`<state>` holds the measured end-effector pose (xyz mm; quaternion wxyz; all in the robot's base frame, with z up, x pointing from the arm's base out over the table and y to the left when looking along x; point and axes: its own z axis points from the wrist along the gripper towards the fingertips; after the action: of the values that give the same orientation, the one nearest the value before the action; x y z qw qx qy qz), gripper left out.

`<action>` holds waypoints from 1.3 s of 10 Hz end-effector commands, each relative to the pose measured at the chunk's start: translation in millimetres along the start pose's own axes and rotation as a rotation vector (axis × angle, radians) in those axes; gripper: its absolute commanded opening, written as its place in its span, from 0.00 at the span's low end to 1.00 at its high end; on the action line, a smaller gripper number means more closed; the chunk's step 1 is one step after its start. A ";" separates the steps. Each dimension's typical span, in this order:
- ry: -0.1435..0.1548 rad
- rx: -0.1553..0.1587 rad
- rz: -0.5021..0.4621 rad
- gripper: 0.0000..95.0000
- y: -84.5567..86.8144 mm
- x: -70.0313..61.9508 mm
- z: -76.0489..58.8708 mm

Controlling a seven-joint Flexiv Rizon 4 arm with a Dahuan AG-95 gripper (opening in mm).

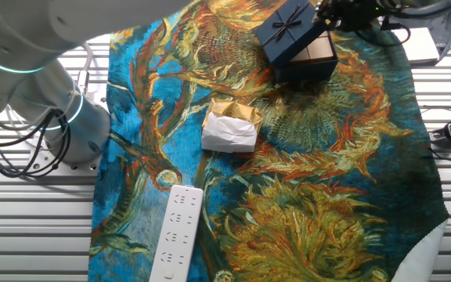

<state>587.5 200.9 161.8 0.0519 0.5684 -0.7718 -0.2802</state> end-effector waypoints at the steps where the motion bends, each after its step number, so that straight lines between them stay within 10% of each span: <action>1: -0.021 -0.021 0.022 0.00 1.7 1.0 1.4; 13: -0.091 -0.079 0.047 0.00 -4.9 4.2 9.2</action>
<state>587.3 199.2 150.2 0.0451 0.5357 -0.7752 -0.3319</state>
